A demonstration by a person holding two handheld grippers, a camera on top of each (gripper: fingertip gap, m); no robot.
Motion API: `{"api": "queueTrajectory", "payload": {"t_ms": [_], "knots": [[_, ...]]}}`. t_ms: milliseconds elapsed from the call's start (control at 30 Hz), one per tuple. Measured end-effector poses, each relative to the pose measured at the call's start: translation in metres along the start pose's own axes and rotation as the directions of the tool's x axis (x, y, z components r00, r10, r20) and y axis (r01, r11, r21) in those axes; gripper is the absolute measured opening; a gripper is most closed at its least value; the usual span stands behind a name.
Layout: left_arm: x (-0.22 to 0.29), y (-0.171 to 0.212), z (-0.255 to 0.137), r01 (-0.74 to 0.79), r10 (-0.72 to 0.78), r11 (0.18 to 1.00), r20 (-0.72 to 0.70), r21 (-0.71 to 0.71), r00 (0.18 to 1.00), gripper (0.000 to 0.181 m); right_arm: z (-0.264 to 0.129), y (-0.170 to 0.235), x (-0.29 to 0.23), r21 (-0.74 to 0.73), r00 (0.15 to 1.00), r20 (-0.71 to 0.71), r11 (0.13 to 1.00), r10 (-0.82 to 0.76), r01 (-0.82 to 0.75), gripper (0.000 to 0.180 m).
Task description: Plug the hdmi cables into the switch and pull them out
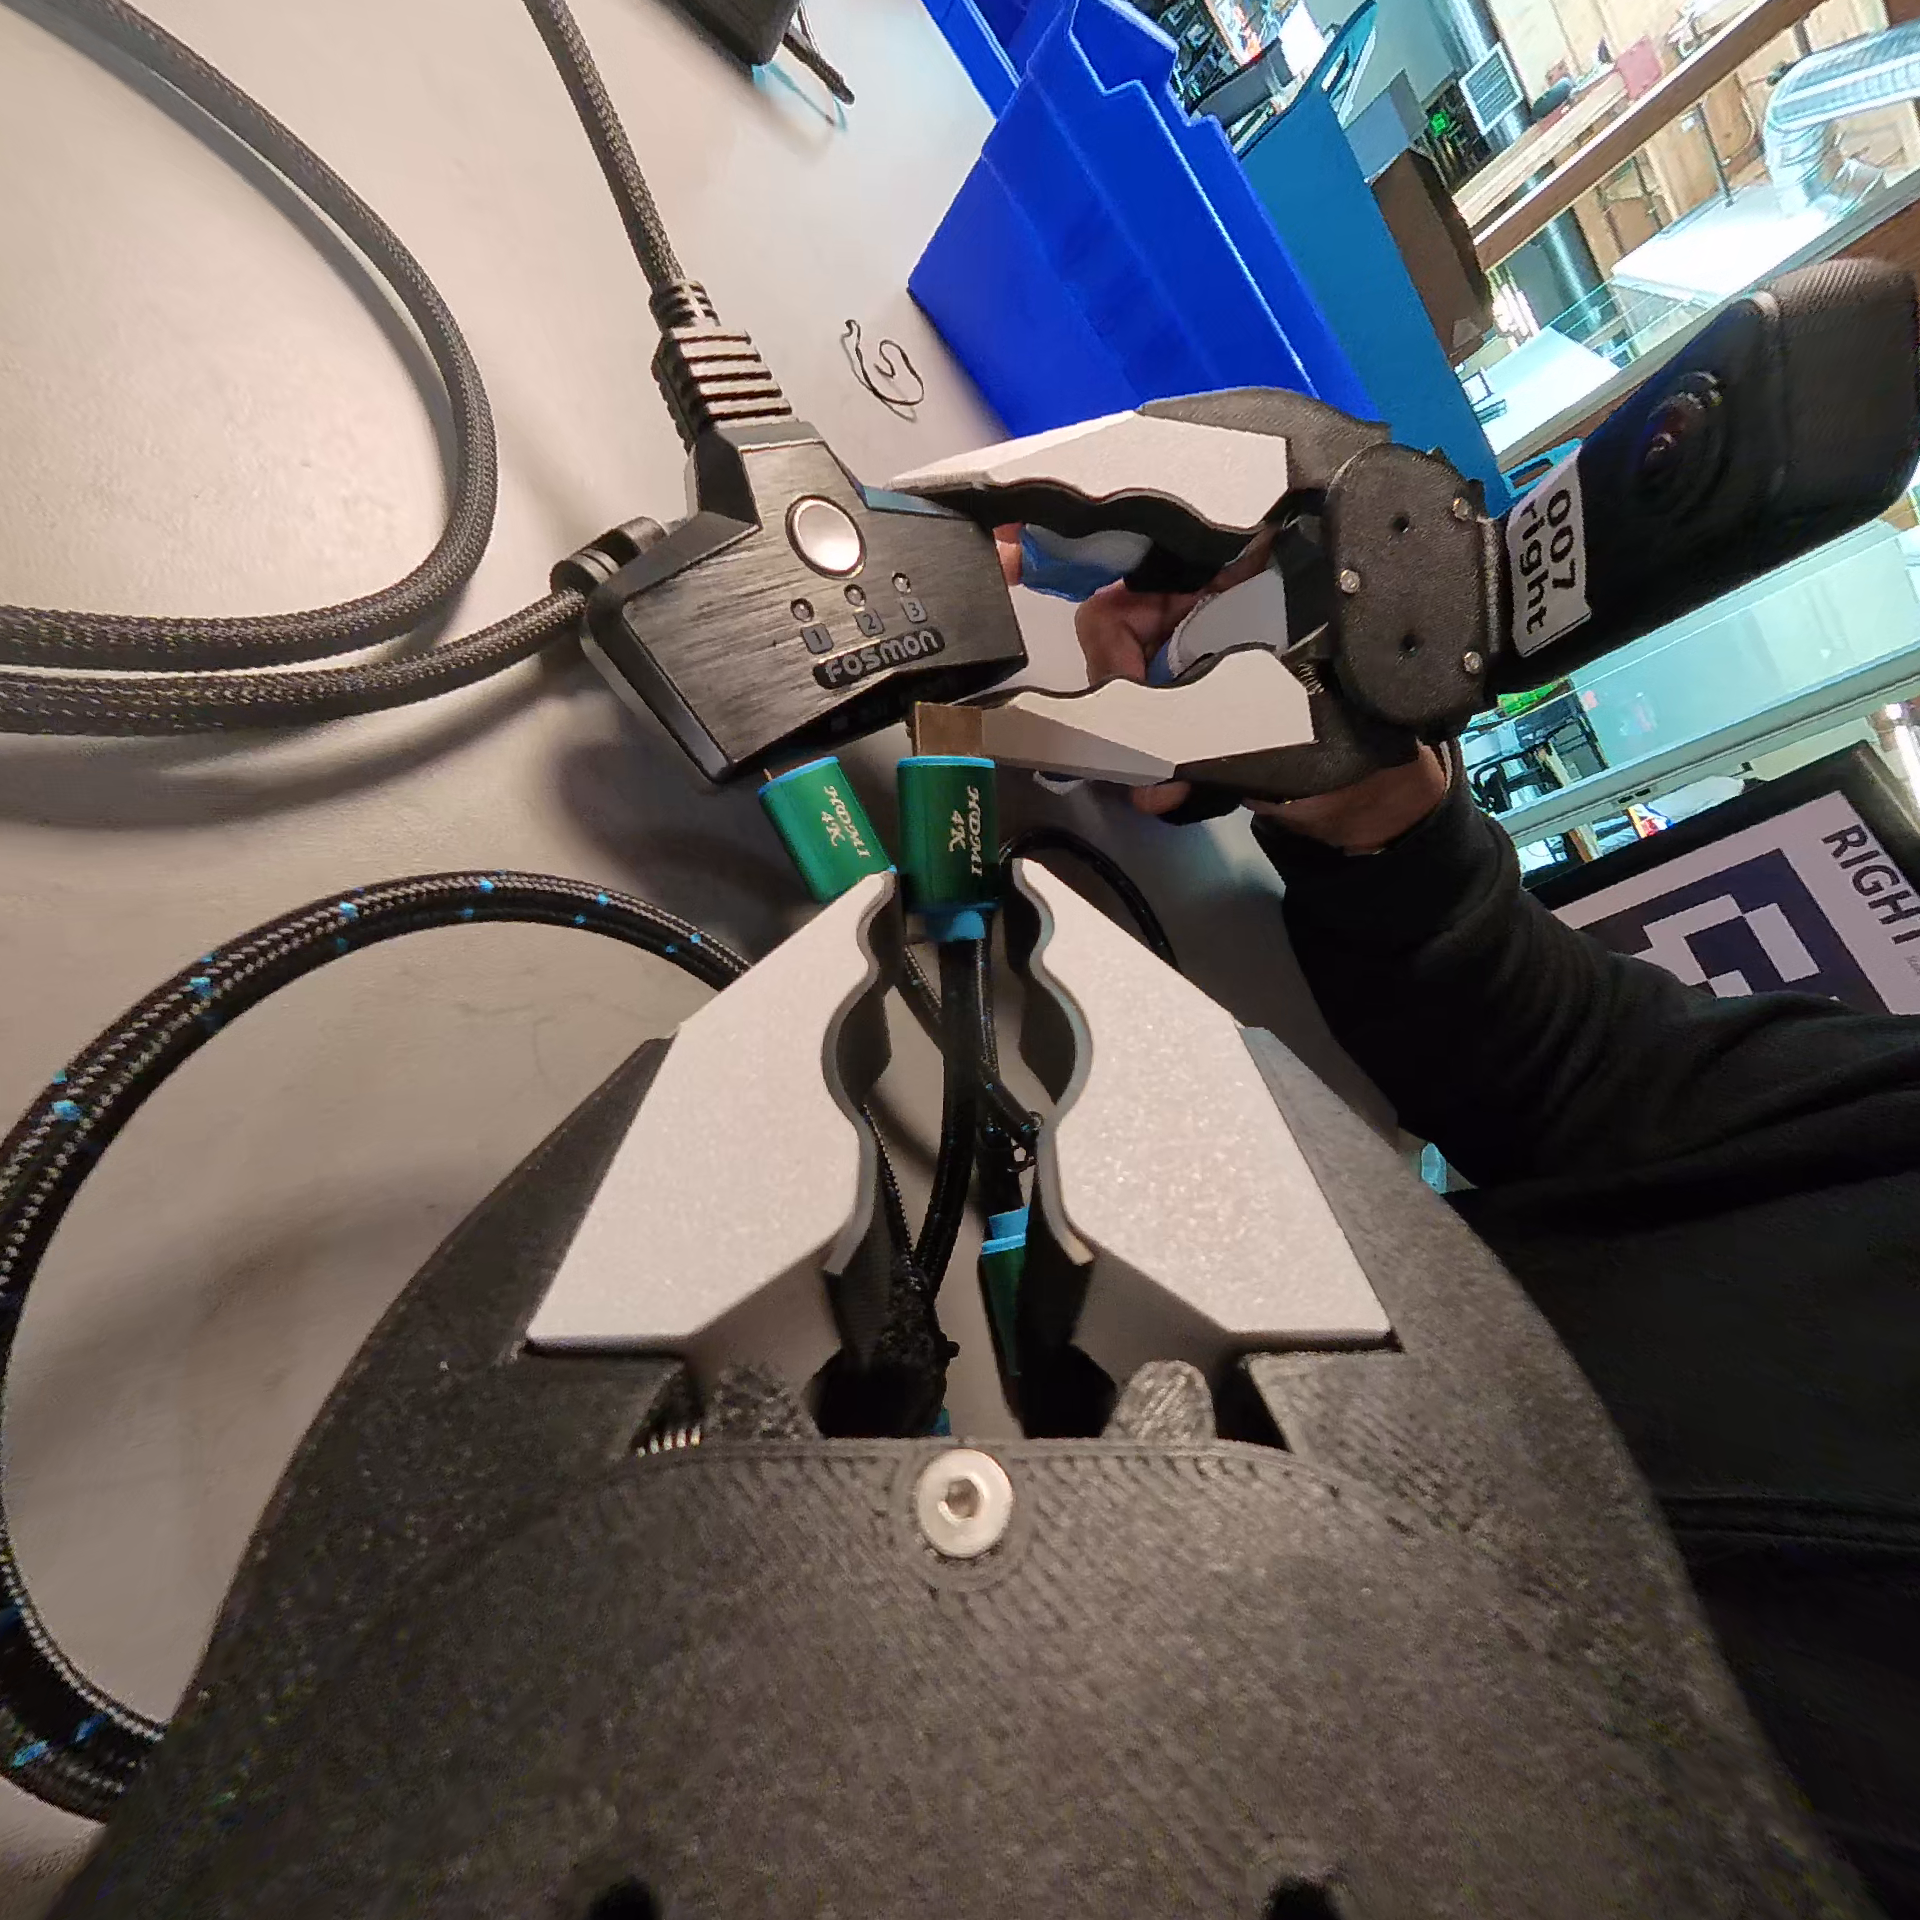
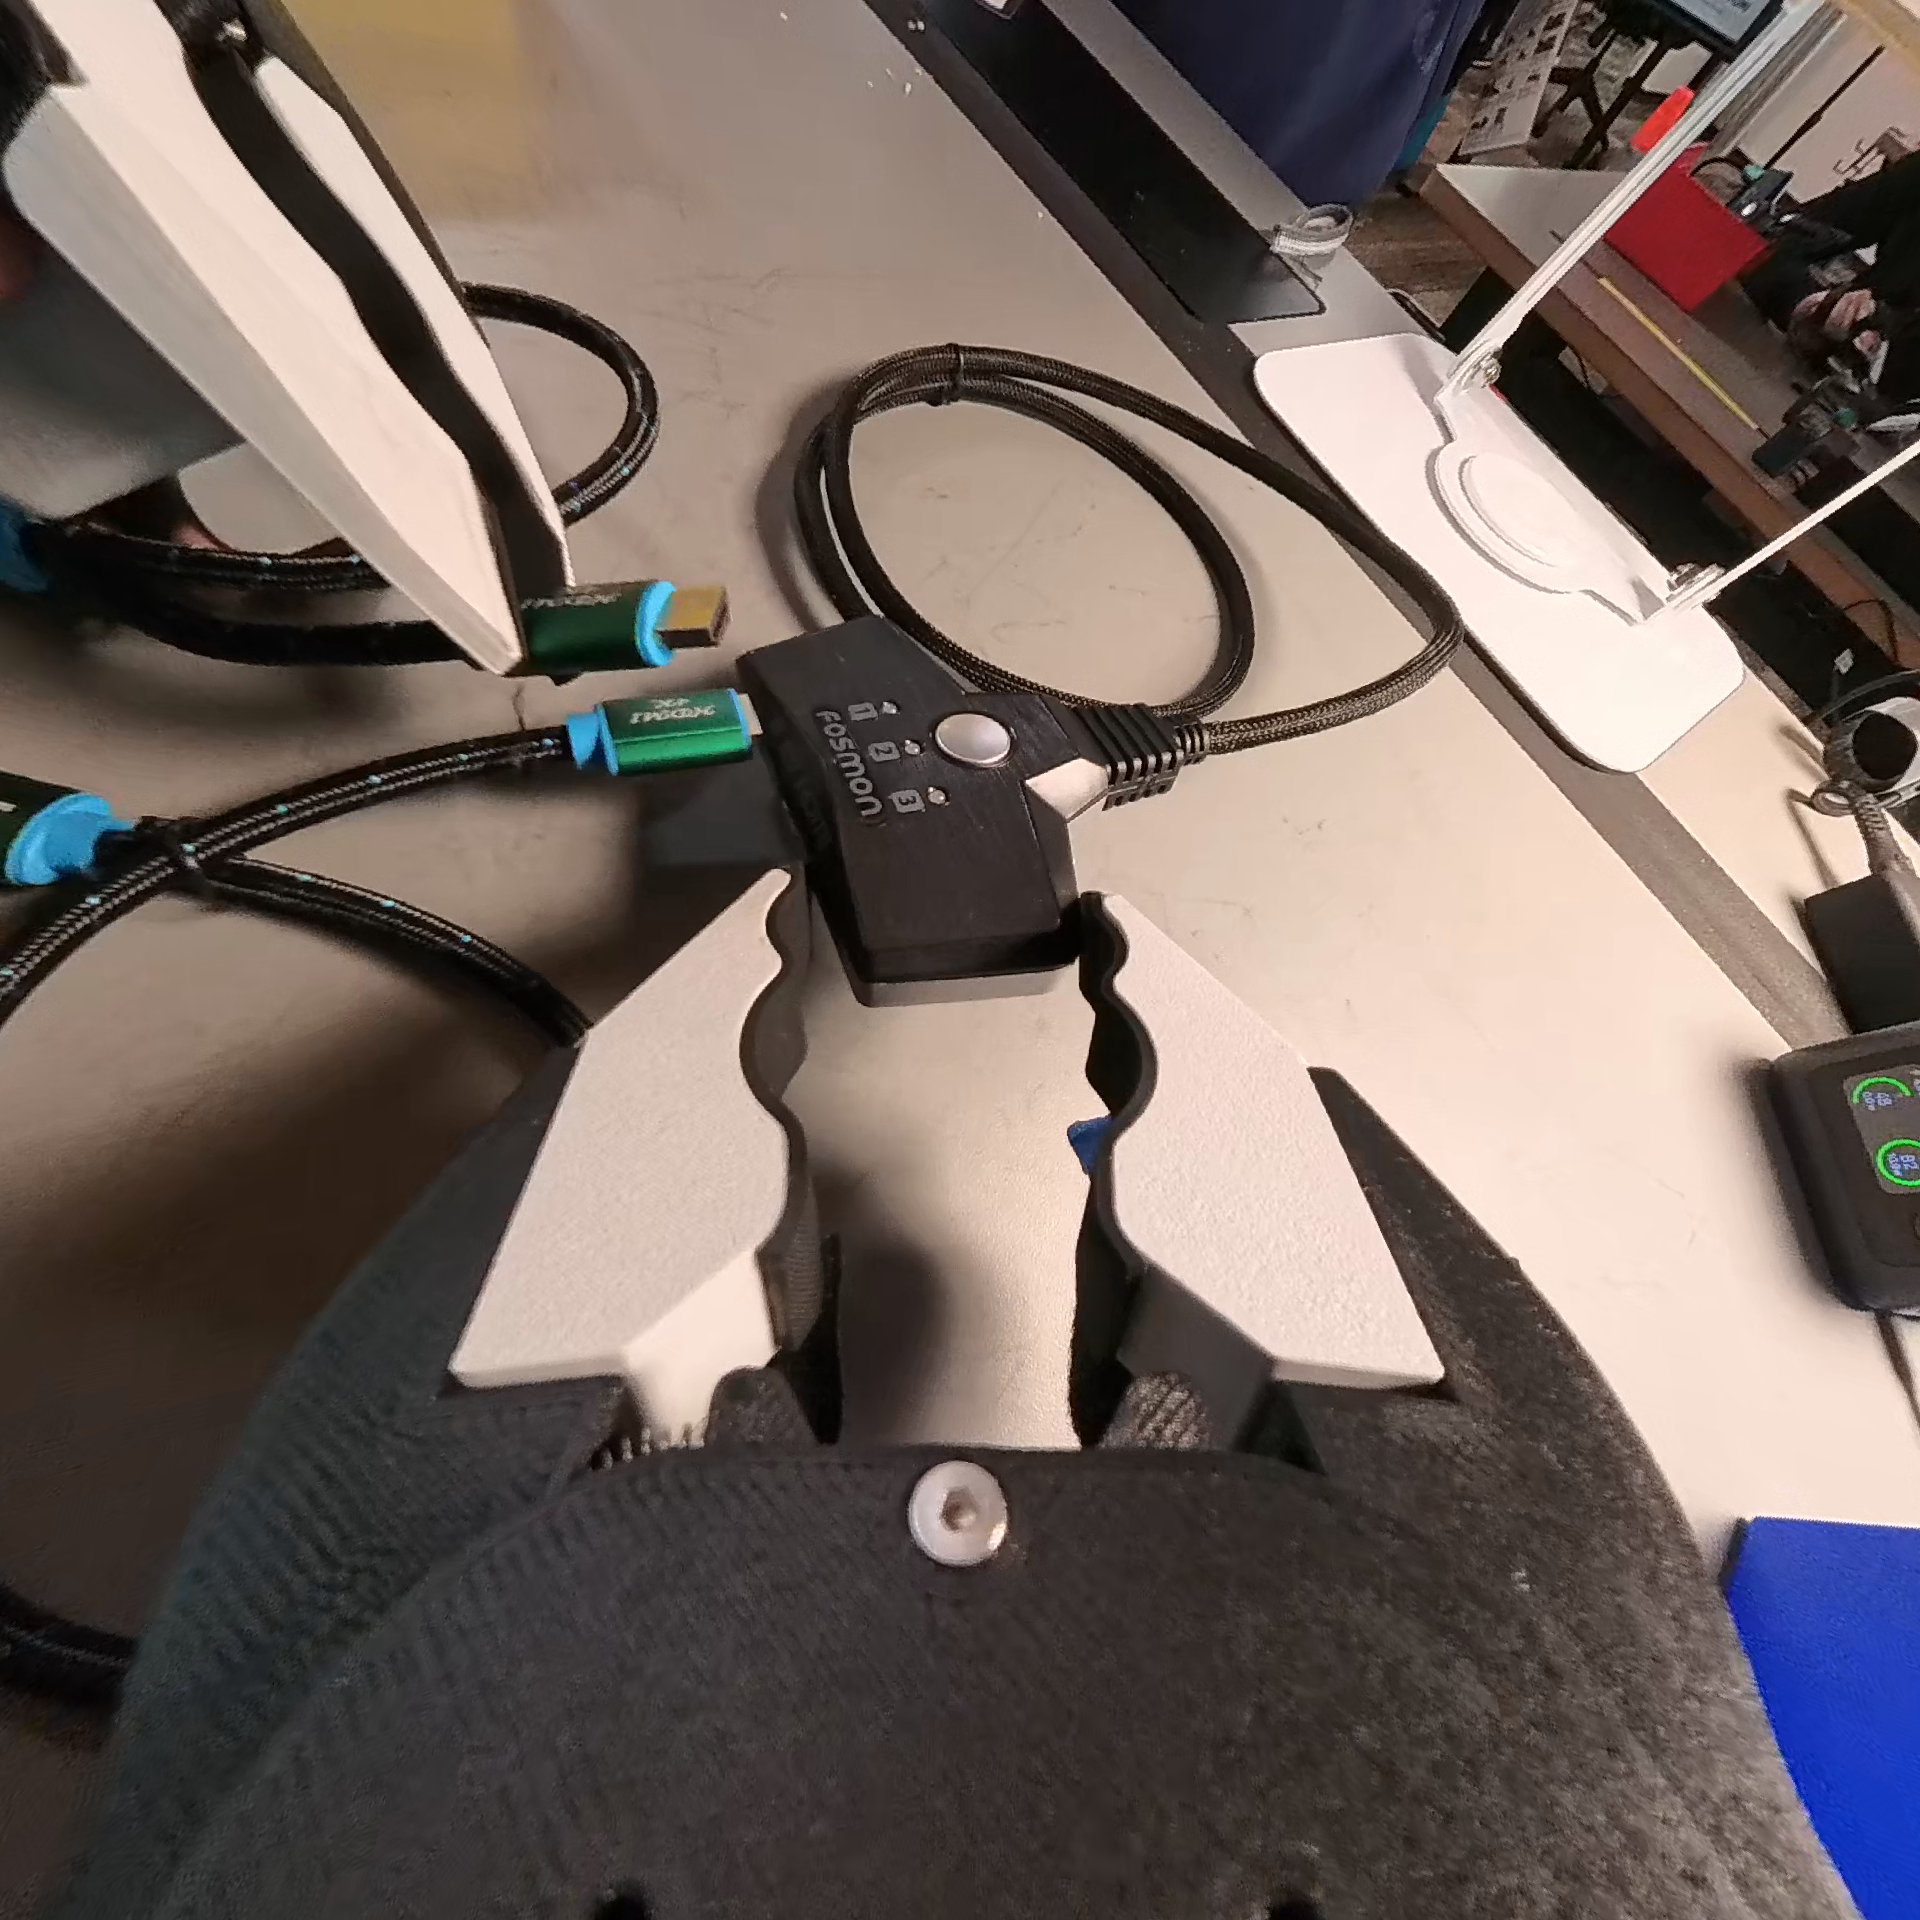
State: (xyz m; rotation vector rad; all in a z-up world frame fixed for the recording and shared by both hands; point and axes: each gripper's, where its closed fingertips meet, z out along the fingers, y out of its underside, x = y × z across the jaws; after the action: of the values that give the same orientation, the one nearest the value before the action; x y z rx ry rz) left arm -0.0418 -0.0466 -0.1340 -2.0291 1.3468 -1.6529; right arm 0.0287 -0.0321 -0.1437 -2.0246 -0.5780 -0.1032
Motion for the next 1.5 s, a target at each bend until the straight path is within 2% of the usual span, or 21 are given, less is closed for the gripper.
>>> {"api": "queueTrajectory", "payload": {"t_ms": [667, 867, 1067, 1233, 1333, 1500], "knots": [[0.004, -0.001, 0.002, 0.047, -0.046, 0.999, -0.030, 0.011, 0.998, 0.019, 0.001, 0.000, -0.001, 0.005, 1.000, 0.002, 1.000, 0.004, -0.004, 0.053], [0.019, -0.002, 0.005, 0.093, -0.091, 0.996, -0.114, 0.015, 0.989, 0.019, 0.001, -0.001, -0.001, 0.006, 1.000, 0.006, 1.000, 0.005, -0.005, 0.053], [0.039, 0.006, 0.006, 0.118, -0.126, 0.992, -0.209, -0.050, 0.970, 0.023, 0.001, -0.001, -0.002, 0.009, 1.000, 0.010, 1.000, 0.004, -0.004, 0.052], [0.046, -0.003, -0.004, 0.044, -0.045, 0.999, -0.190, -0.013, 0.981, 0.028, 0.000, -0.001, -0.002, 0.015, 1.000, 0.018, 1.000, -0.002, 0.001, 0.052], [0.037, -0.016, -0.013, -0.011, 0.017, 0.999, -0.119, 0.053, 0.993, 0.029, -0.002, -0.001, -0.003, 0.012, 0.999, 0.031, 1.000, -0.010, 0.009, 0.052], [0.015, -0.031, -0.022, -0.002, 0.008, 0.990, -0.038, 0.143, 0.999, 0.029, -0.003, 0.002, -0.013, -0.005, 0.995, 0.093, 1.000, -0.025, 0.026, 0.051]]}}
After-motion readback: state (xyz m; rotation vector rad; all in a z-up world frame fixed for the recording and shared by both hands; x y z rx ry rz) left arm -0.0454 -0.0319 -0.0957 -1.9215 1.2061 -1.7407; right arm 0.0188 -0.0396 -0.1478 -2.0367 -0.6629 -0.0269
